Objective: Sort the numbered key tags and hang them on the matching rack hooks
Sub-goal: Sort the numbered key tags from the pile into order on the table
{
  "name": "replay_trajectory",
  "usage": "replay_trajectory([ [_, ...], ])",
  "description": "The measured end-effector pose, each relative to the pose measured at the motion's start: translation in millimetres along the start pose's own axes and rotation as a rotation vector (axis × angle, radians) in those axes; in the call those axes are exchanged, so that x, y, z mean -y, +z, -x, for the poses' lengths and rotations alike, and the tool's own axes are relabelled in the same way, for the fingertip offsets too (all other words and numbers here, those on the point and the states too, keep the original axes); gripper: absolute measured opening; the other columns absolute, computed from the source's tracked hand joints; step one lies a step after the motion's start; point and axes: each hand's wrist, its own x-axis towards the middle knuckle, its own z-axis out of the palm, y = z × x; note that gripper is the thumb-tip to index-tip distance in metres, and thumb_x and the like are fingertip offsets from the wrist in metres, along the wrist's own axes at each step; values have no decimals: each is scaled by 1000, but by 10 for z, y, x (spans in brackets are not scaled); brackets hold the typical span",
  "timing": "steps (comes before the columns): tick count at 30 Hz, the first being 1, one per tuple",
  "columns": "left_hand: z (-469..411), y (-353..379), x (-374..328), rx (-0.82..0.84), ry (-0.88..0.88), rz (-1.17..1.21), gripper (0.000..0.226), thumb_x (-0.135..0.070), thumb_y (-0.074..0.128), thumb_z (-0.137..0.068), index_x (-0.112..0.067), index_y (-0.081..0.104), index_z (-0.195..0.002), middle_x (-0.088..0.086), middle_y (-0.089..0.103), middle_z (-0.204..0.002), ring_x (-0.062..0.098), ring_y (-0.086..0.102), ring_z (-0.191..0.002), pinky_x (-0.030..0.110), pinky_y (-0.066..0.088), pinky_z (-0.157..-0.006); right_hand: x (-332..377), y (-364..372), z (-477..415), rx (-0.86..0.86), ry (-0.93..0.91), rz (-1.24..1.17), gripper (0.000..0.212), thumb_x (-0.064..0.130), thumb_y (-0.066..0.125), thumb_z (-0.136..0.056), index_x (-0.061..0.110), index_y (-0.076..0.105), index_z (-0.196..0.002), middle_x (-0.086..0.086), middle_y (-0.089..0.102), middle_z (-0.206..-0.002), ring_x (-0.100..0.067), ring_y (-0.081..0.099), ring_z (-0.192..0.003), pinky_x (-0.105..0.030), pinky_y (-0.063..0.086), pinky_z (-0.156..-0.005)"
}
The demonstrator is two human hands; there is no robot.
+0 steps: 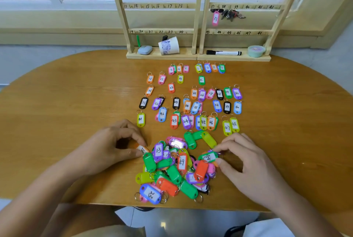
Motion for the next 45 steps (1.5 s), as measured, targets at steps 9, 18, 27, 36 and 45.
replay_trajectory([
  [9, 15, -19, -56, -36, -102, 32, 24, -42, 89, -81, -38, 77, -102, -12, 74, -105, 16, 69, -99, 41, 57, -87, -38, 0, -28, -53, 44, -97, 16, 15, 80, -93, 29, 73, -94, 15, 65, -102, -17, 64, -104, -26, 49, -85],
  [18, 35, -77, -157, -118, -208, 163, 25, -47, 87, -82, -28, 79, -97, -6, 73, -81, 8, 63, -74, 31, 48, -72, 33, -88, -133, -48, 149, -268, 17, 22, 77, -95, 38, 73, -90, 13, 66, -89, -15, 58, -81, -24, 45, -68],
  [27, -150, -68, -261, -252, -324, 562, 32, -18, 85, -77, -5, 73, -104, 17, 80, -91, 29, 78, -85, 33, 60, -84, 121, -213, -463, -108, 198, -639, 4, 27, 72, -94, 24, 74, -96, 0, 76, -89, -11, 69, -85, -20, 53, -77],
  [36, -587, 40, -460, -297, -233, 583, 32, -6, 81, -90, -20, 73, -117, 15, 81, -88, 21, 76, -81, 30, 58, -77, -20, -381, -881, -83, 215, -666, 4, 13, 73, -98, 13, 74, -102, -1, 75, -86, -6, 66, -79, -16, 49, -70],
  [45, -1209, 145, -583, -362, -148, 575, 12, -14, 75, -99, -19, 78, -109, 15, 78, -84, 16, 73, -74, 22, 57, -69, -735, -682, -1404, -246, 260, -426, 11, 11, 71, -101, 21, 76, -100, 11, 74, -91, 0, 61, -80, -15, 46, -71],
])
